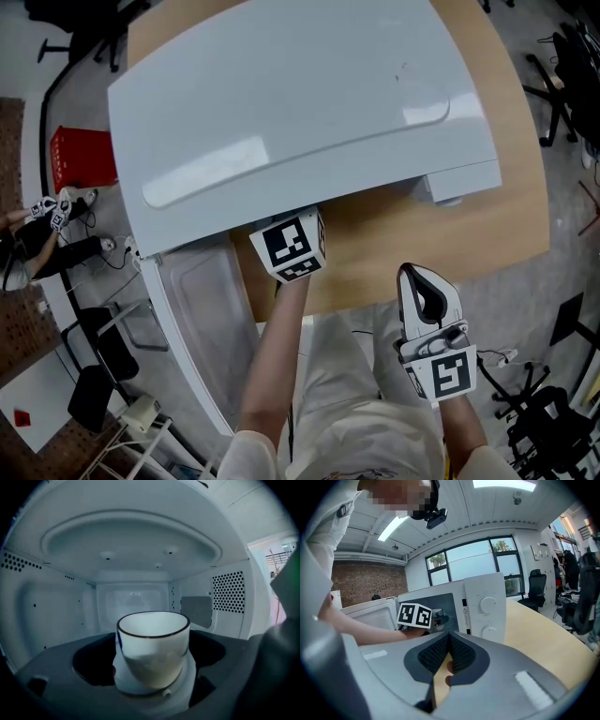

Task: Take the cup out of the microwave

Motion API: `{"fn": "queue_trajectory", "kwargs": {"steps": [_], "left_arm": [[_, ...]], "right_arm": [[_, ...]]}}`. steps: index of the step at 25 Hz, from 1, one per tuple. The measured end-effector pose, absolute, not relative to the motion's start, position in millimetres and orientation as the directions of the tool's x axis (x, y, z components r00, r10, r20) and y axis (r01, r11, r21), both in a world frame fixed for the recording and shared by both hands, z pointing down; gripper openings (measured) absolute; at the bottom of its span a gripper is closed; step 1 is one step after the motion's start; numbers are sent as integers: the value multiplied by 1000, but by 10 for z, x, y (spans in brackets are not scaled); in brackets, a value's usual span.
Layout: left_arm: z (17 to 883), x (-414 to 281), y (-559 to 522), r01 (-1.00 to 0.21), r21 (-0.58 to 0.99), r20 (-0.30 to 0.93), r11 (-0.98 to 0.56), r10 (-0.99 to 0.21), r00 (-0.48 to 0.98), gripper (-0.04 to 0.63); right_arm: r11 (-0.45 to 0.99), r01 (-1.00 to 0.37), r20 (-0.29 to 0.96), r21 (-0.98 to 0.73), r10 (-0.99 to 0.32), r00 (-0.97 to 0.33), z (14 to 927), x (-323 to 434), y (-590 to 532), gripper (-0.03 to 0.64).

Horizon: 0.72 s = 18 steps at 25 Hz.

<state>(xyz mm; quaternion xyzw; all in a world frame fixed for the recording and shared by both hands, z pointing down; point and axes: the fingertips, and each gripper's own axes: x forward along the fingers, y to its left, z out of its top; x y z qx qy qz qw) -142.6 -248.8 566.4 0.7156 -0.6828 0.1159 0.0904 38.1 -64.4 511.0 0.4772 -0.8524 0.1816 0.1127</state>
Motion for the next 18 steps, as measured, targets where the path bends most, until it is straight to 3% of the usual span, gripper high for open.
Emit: {"fn": "queue_trajectory", "kwargs": {"steps": [3, 6, 18], "left_arm": [[5833, -1445, -2508, -998, -44, 335, -36, -942, 19, 467], [5936, -1454, -2500, -998, -61, 360, -26, -933, 2, 401], [5623, -1441, -2435, -997, -66, 296, -49, -955, 27, 399]], "right_arm": [[479, -854, 368, -204, -771, -520, 5118, 389, -641, 8], [475, -856, 371, -204, -771, -517, 5125, 414, -652, 8], [486, -854, 354, -187, -778, -520, 5003, 437, -670, 8]]}}
